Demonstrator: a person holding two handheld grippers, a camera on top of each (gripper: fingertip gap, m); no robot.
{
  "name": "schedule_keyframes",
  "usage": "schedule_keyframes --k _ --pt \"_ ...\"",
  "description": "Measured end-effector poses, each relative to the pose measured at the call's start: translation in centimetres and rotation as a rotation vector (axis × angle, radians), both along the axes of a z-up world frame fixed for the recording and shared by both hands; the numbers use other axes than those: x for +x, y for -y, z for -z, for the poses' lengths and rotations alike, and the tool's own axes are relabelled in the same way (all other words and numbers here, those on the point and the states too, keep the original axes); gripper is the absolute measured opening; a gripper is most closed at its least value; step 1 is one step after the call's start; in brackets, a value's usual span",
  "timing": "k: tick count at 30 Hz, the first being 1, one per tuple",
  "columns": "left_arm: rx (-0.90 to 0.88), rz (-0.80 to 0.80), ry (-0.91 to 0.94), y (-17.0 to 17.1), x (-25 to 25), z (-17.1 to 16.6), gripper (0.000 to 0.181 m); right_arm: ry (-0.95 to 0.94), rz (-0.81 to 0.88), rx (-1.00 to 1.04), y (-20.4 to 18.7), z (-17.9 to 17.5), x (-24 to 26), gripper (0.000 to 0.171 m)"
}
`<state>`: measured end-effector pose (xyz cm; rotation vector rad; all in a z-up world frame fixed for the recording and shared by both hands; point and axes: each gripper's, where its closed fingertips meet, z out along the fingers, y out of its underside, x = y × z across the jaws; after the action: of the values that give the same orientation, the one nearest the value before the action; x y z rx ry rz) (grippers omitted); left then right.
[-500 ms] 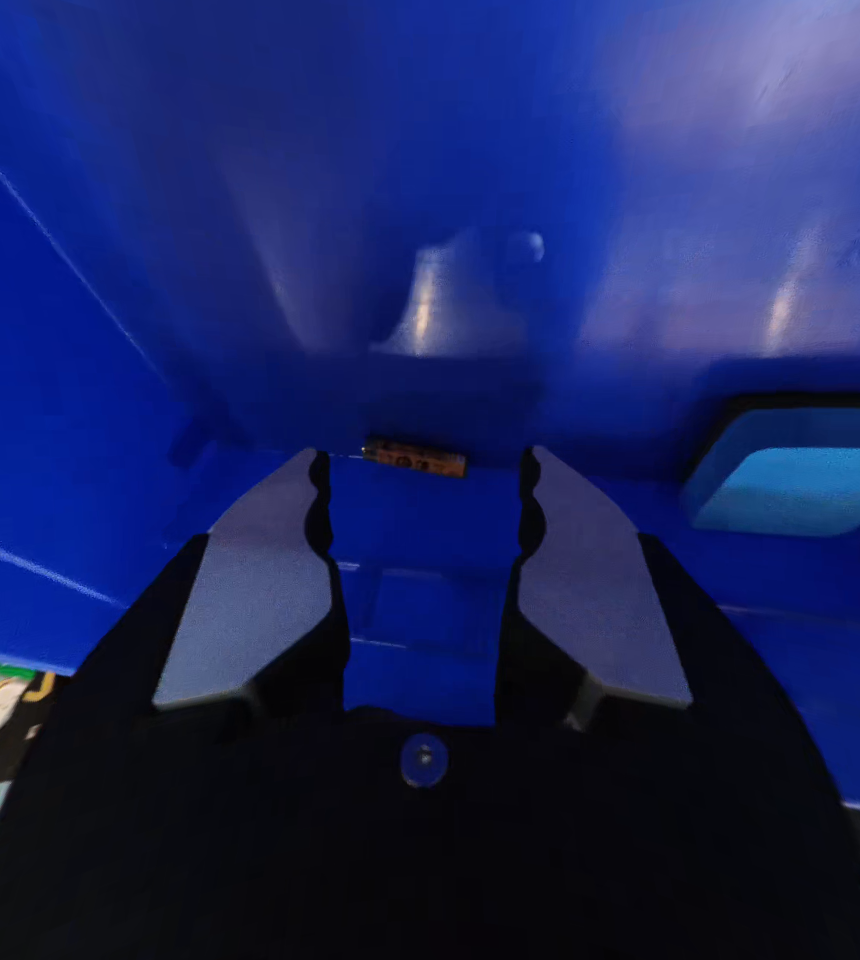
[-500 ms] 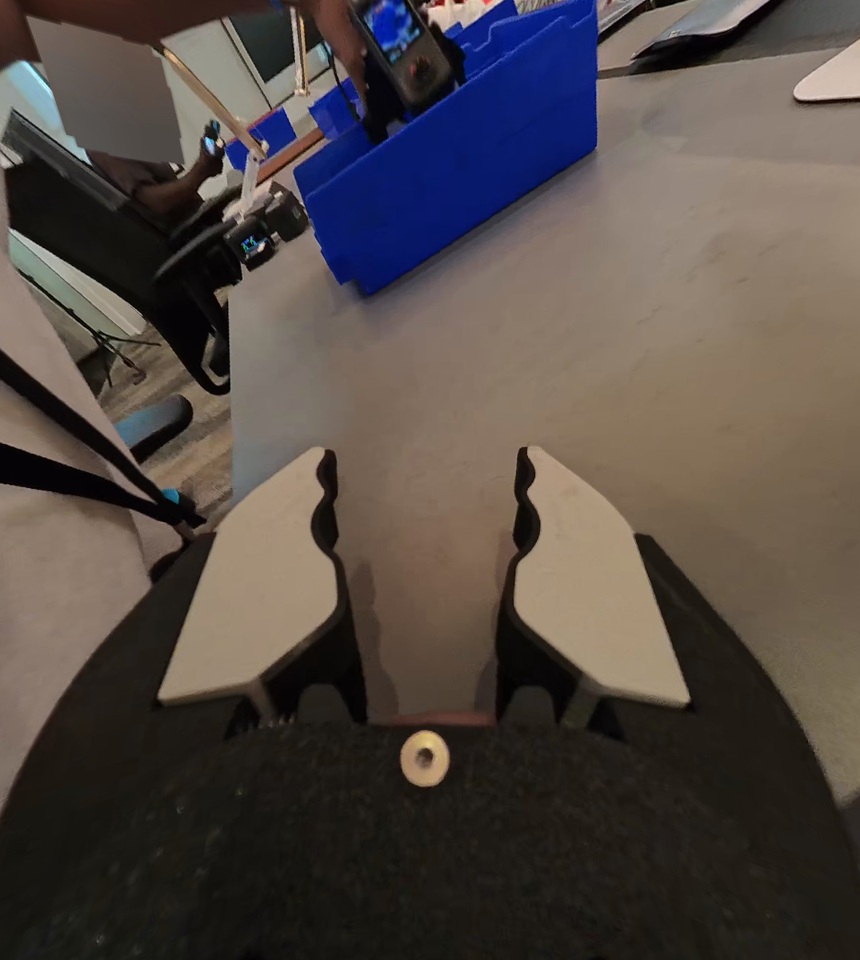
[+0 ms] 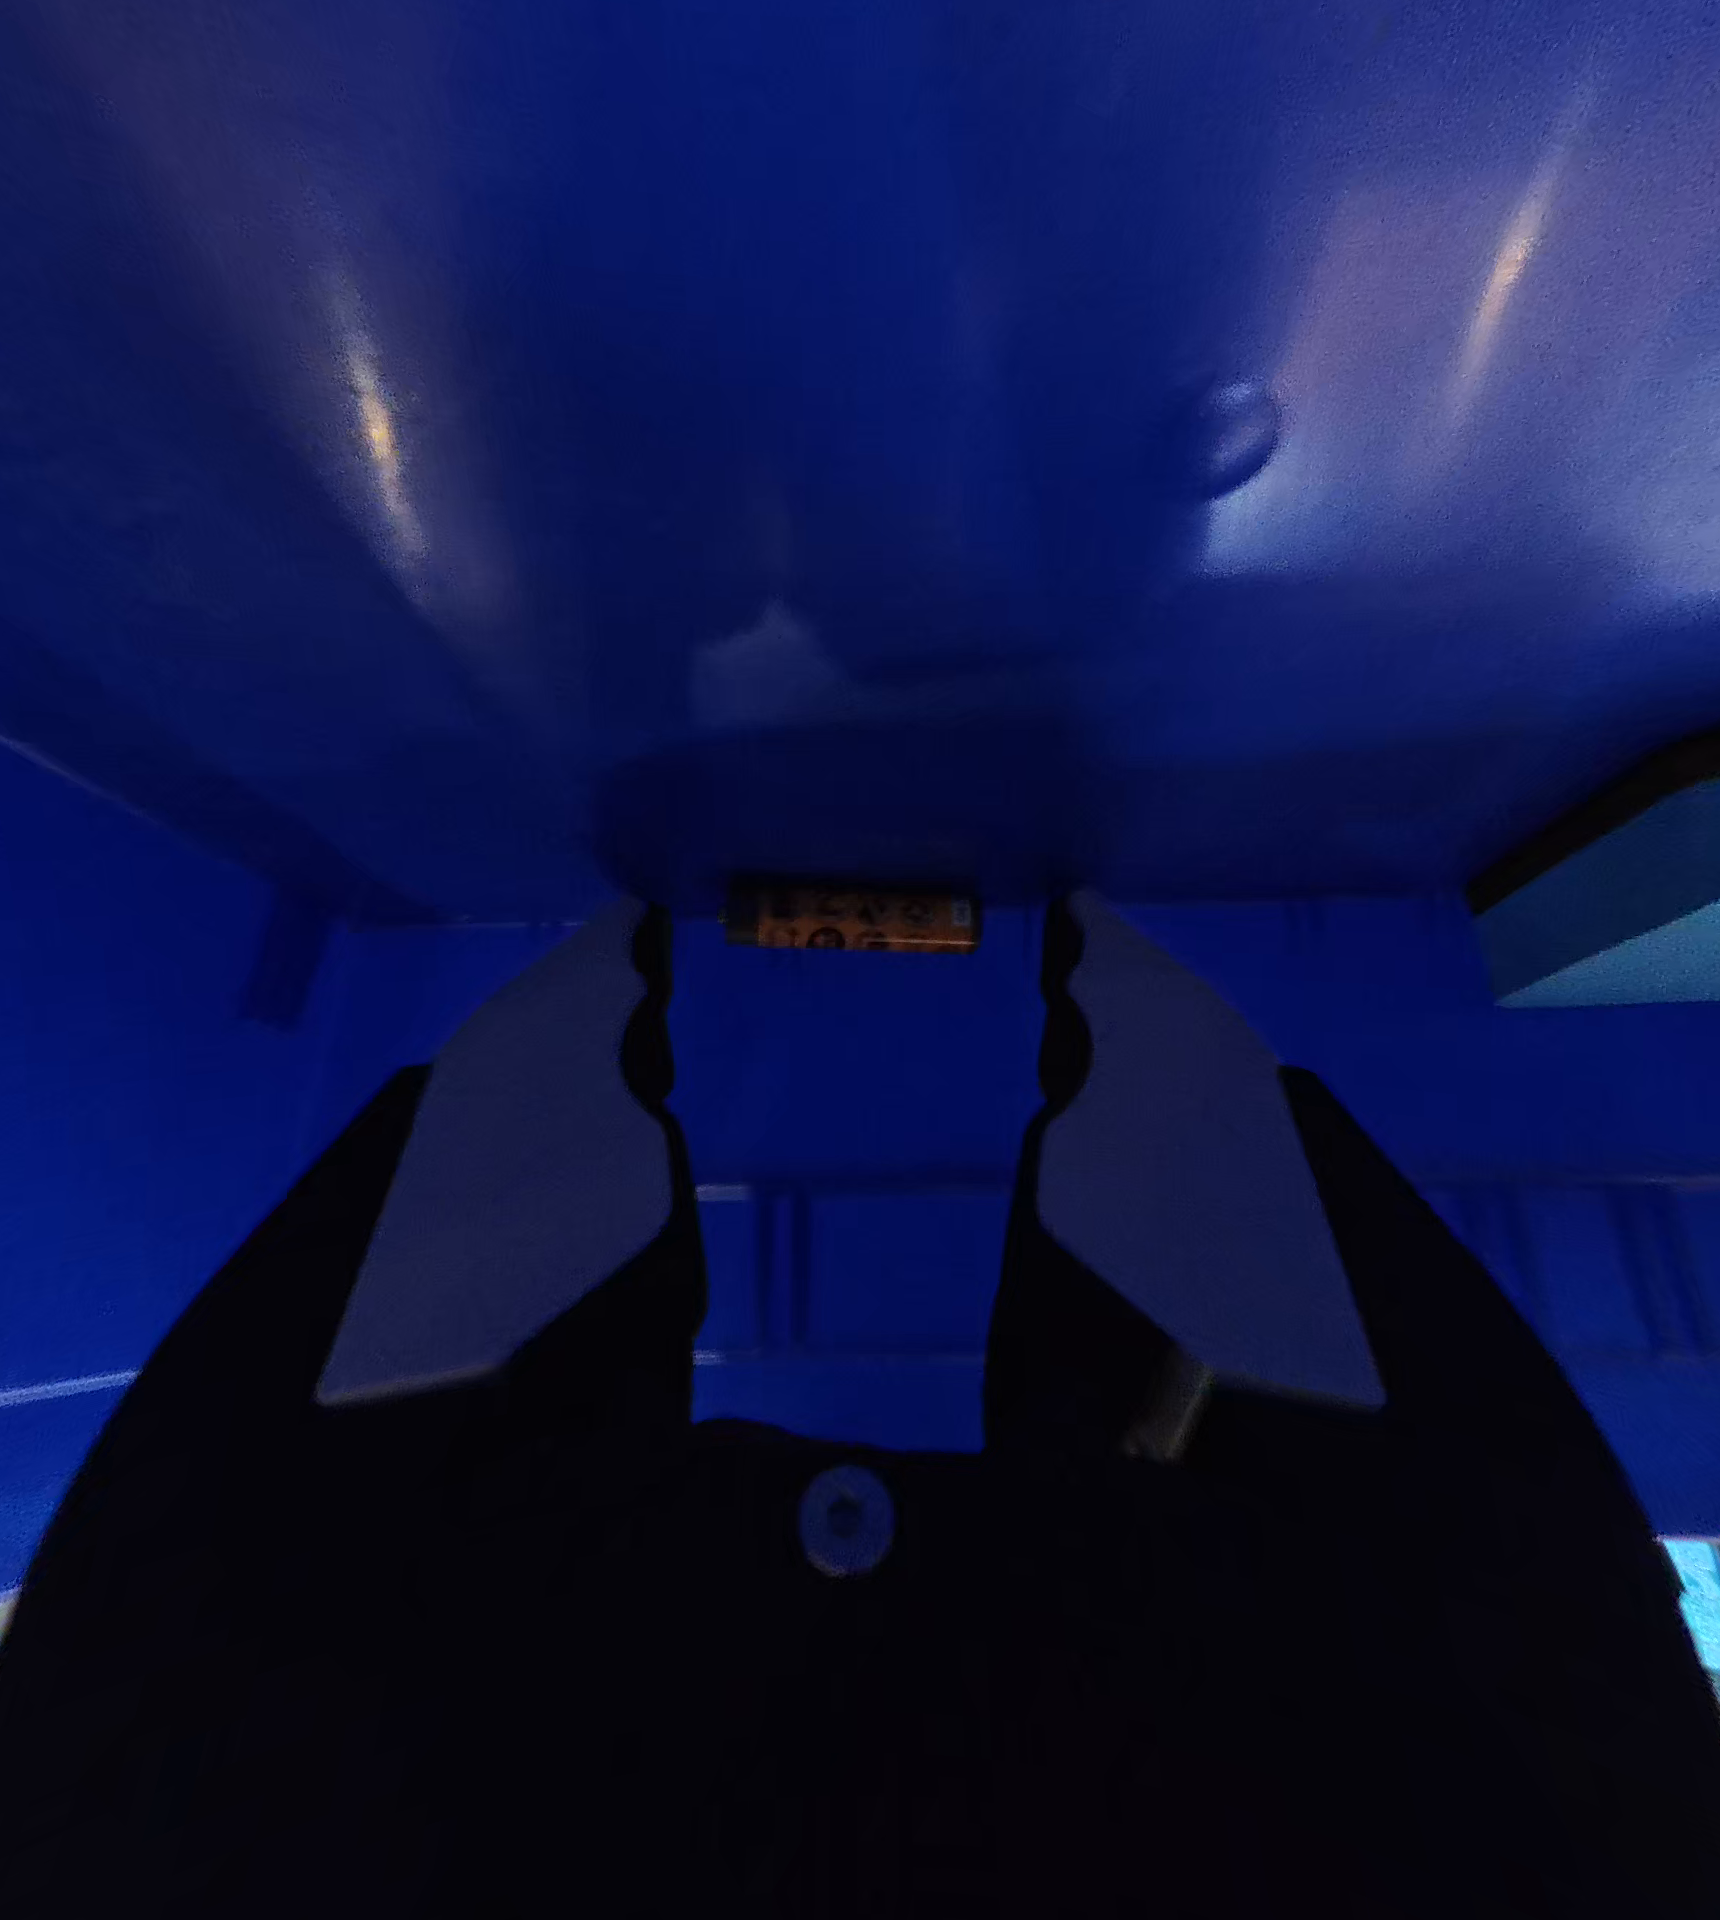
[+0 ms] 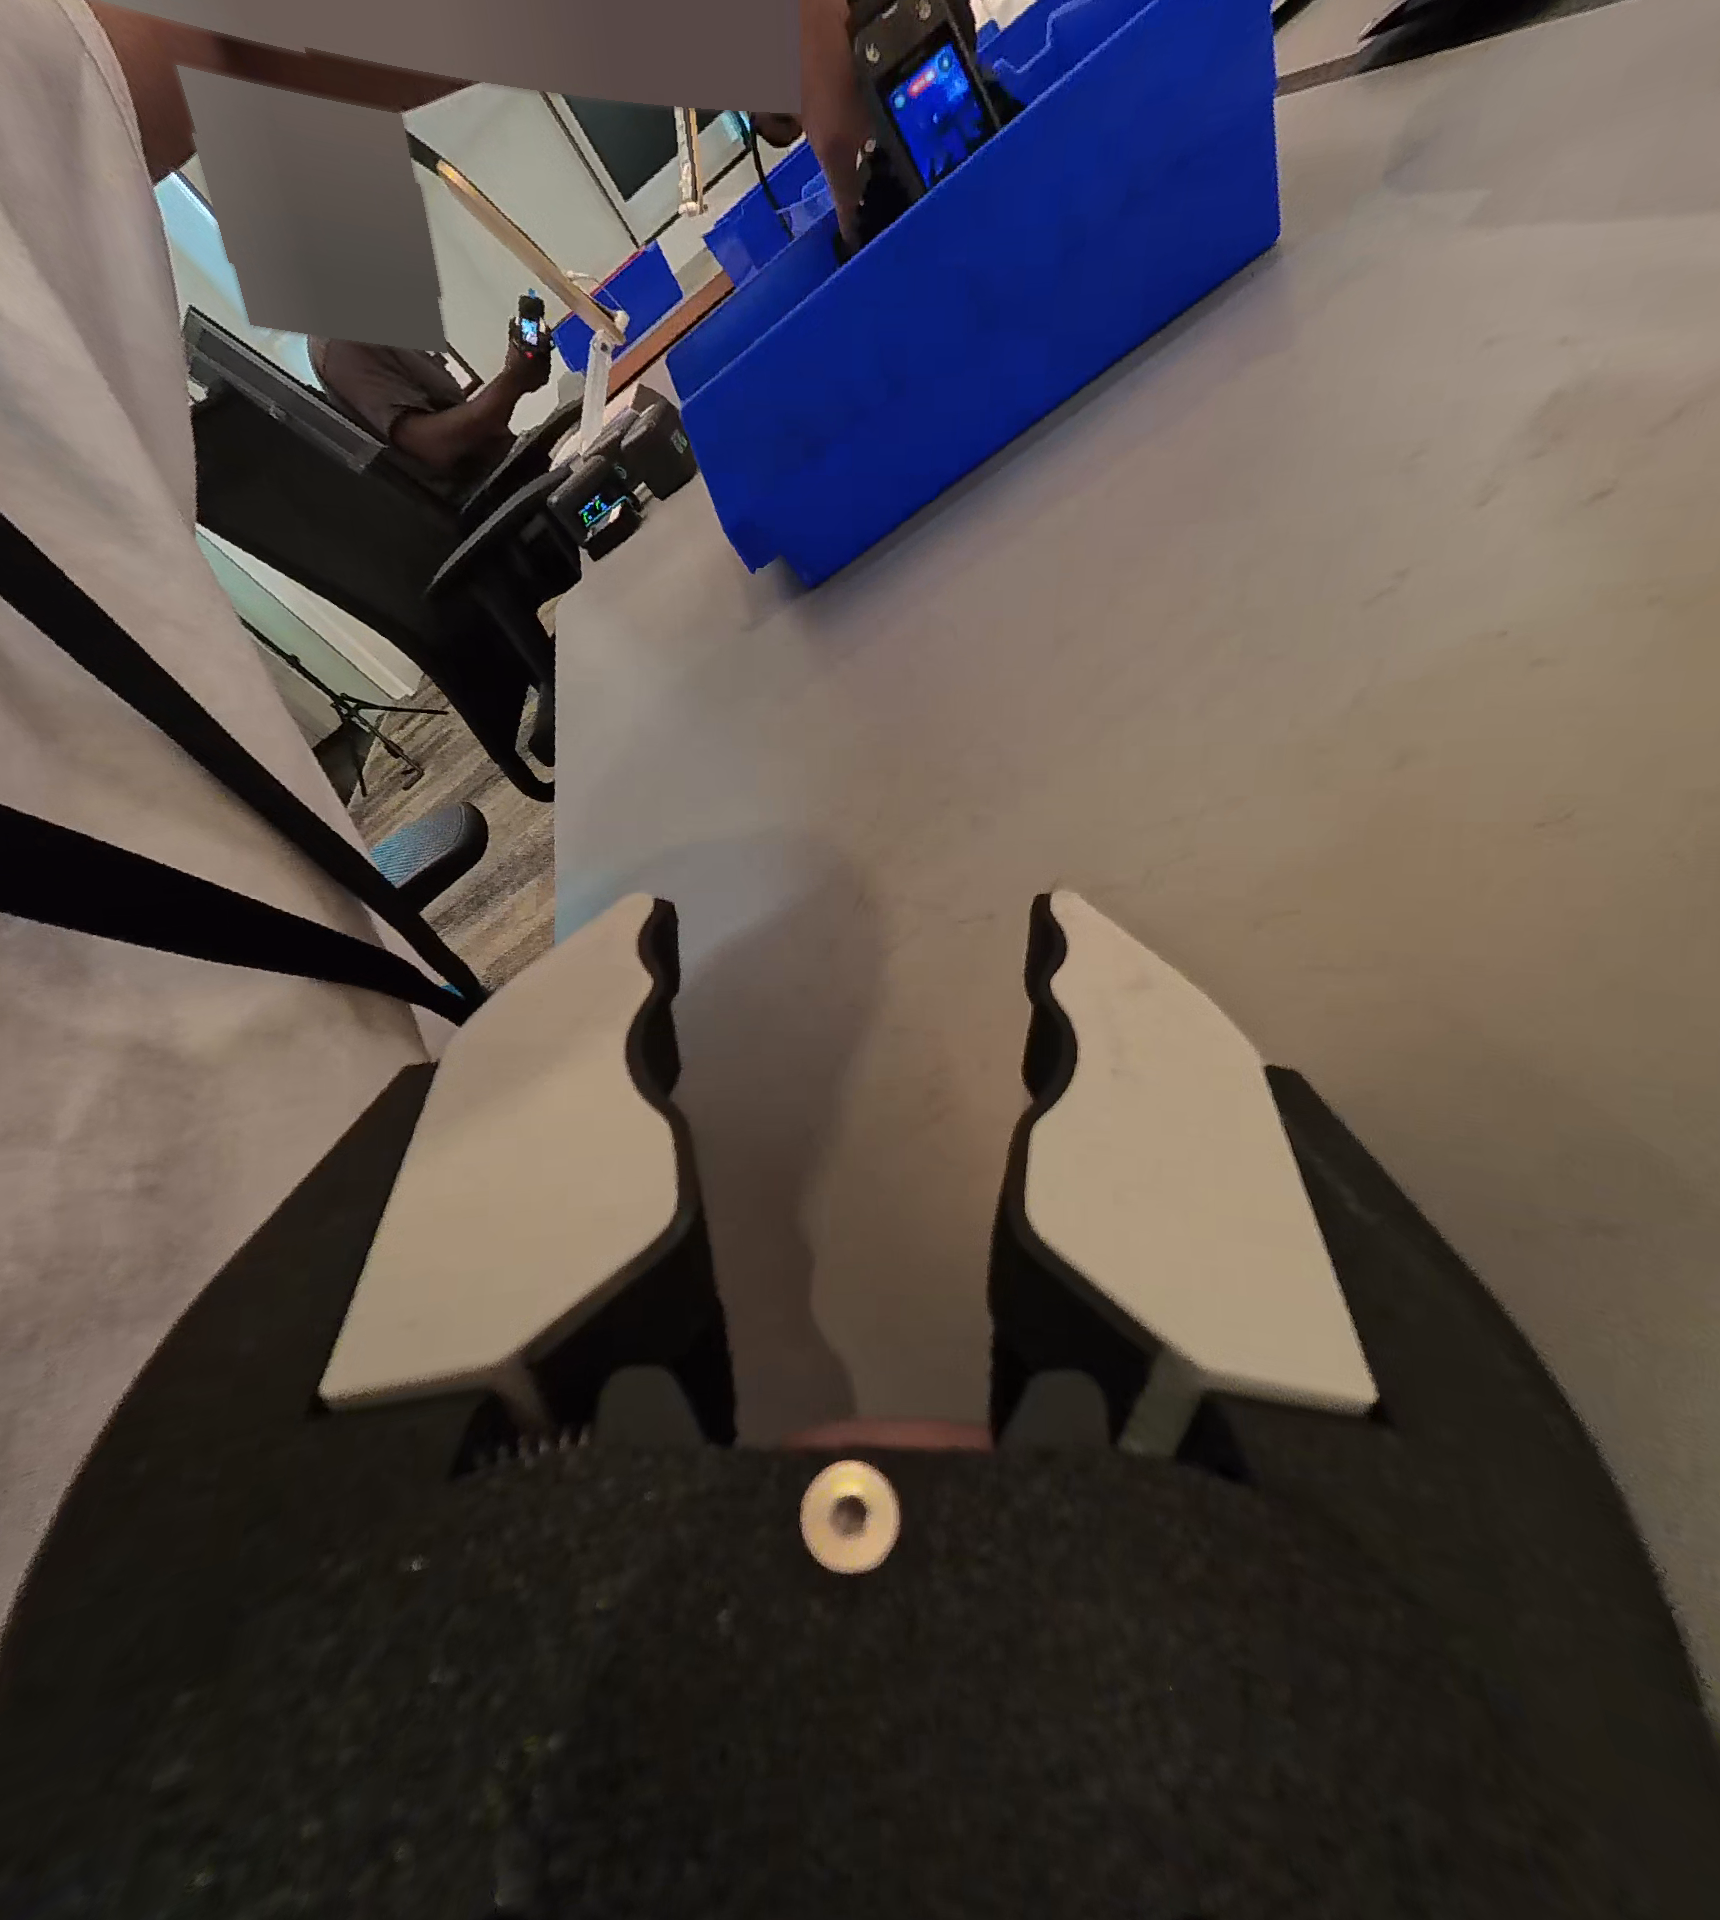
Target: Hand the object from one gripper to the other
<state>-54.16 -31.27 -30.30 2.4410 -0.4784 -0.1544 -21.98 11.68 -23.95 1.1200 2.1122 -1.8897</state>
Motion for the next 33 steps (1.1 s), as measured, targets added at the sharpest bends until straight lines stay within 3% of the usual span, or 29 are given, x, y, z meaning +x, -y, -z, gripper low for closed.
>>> schedule_keyframes --k 3,15,21,24,27,33 --pt "-0.016 -0.015 0.018 0.3 0.5 -0.2 0.047 0.003 -0.005 0.001 0.0 0.0 0.2 0.064" --pt "0.019 0.013 -0.038 -0.4 1.3 -0.5 0.046 -0.001 -0.003 0.004 0.0 -0.2 0.7 0.063" --pt "0.155 0.042 -0.169 -2.0 1.4 -3.8 0.046 -0.008 -0.003 0.016 0.2 -0.2 0.9 0.062" --pt "0.39 -0.038 -0.303 -3.8 1.2 -7.5 0.046 -0.019 -0.008 0.013 0.5 -0.4 1.1 0.062" --pt "0.822 -0.212 -0.378 -6.8 2.5 -11.7 0.046 -0.046 -0.004 0.024 0.8 -0.7 1.3 0.062" --pt "1.624 -0.433 -0.246 -14.0 9.1 -18.5 0.046 -0.216 0.04 0.121 1.7 -1.3 0.0 0.06"
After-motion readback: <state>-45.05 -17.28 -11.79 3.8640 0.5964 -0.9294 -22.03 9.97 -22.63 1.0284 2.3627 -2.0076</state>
